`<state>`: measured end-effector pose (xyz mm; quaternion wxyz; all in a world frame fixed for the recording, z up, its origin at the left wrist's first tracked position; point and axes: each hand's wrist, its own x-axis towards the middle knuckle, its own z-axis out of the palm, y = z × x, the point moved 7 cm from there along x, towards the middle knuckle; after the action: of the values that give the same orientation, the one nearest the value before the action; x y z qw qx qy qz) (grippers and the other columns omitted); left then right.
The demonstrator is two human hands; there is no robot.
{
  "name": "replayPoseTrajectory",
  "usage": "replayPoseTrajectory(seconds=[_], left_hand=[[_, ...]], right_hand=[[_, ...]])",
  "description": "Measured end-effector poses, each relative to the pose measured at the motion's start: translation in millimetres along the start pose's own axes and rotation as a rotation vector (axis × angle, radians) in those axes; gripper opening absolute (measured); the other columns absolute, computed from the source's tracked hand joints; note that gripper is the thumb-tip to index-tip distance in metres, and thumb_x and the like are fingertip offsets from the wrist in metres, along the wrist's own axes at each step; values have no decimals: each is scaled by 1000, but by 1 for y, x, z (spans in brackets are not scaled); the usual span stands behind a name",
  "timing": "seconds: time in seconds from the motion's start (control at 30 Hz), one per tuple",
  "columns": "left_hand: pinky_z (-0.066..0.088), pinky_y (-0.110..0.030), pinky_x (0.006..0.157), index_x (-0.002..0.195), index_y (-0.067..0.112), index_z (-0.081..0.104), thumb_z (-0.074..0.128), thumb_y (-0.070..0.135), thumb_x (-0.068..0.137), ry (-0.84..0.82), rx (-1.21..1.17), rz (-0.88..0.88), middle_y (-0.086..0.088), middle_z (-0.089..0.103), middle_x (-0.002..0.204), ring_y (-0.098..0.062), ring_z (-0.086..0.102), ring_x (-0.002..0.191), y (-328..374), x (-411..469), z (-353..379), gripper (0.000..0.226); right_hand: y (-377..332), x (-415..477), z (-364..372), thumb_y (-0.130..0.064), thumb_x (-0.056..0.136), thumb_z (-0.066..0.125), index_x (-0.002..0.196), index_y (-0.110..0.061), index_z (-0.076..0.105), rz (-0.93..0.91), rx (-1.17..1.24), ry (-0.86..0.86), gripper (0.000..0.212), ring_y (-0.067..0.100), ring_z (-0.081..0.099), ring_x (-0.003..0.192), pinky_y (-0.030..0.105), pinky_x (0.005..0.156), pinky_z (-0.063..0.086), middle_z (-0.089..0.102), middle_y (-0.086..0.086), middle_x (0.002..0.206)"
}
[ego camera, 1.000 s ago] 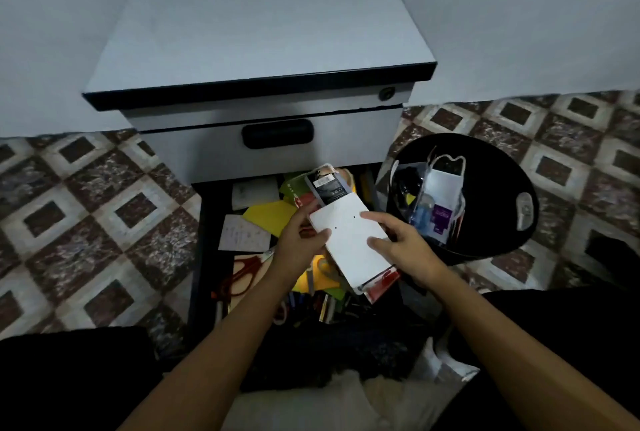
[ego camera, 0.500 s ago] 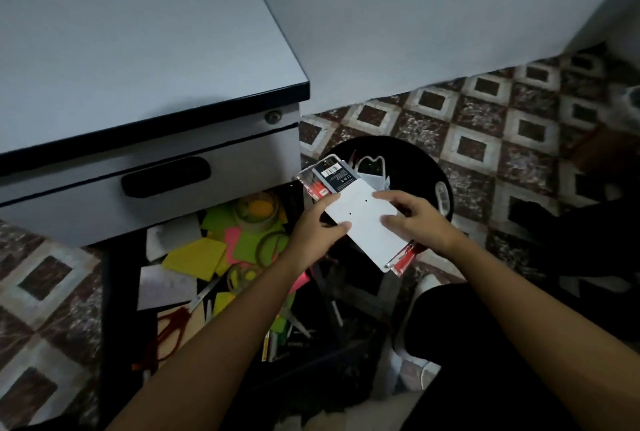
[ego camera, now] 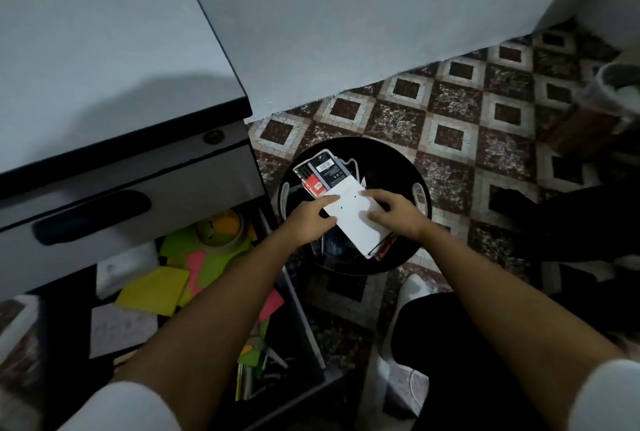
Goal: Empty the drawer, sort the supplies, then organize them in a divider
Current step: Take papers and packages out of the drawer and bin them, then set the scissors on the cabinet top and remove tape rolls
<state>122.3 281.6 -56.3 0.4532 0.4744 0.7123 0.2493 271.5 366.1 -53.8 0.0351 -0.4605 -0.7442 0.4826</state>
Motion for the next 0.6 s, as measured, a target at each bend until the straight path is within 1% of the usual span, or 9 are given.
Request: replayPoseTrajectory(seconds=[0.07,0.13,0.2,0.3,0.33,0.37,0.43,0.47,0.6], left_hand=[[43,-28,83,142,19,39,53,17,95,-34,59,-25,-9,51,134,-25,57,98,-9,-1,3,50],[43,-35,65,141,17,41,52,18,96,0,80,-21,-14,59,105,-24,52,73,-12,-2,1,47],[45,-38,67,139,14,45,53,17,95,87,86,2,-14,60,111,-25,58,79,-9,-4,-6,45],[39,-7,61,137,11,46,54,16,94,172,112,39,-10,52,131,-4,55,80,-4,-10,-16,44],[38,-4,63,137,14,46,54,17,94,186,115,52,-9,50,134,-1,54,85,-3,-13,-20,44],[39,-7,74,136,17,48,54,19,93,205,115,68,-8,48,136,-8,56,101,-3,-16,-24,43],[37,-27,102,133,19,51,56,20,92,253,119,101,-9,46,139,-24,41,131,-2,-27,-33,41],[33,-30,105,132,18,52,56,19,92,282,111,102,-10,46,138,-25,36,134,-1,-34,-37,40],[33,-24,96,131,15,52,58,16,92,376,72,133,-10,48,132,-22,45,124,-2,-67,-52,40]], right_hand=[[4,1,4,-16,90,60,131,-26,52,6,-45,-20,43,22,43,129,32,105,38,43,4,144],[3,0,7,-16,91,59,135,-24,49,1,-93,-24,45,22,44,127,29,98,38,42,5,145],[-2,0,6,-15,91,58,136,-21,48,-18,-102,-1,46,21,51,116,26,86,39,46,7,140],[-14,-5,7,-15,89,60,131,-23,52,-68,-82,15,44,16,54,106,28,83,42,52,5,133],[-17,-6,9,-15,88,60,130,-25,53,-69,-58,17,44,15,56,103,30,83,47,53,6,132],[-22,-8,10,-15,87,60,130,-25,53,-71,-31,18,44,16,57,105,31,86,48,53,6,132],[-37,-16,13,-13,88,61,131,-22,52,-94,-1,23,44,19,53,115,29,92,45,51,5,133],[-47,-22,14,-13,89,61,132,-20,52,-114,6,23,44,19,52,117,28,93,44,52,5,132],[-85,-46,26,-12,91,58,133,-20,49,-210,4,-3,43,26,58,109,33,92,48,58,8,122]])
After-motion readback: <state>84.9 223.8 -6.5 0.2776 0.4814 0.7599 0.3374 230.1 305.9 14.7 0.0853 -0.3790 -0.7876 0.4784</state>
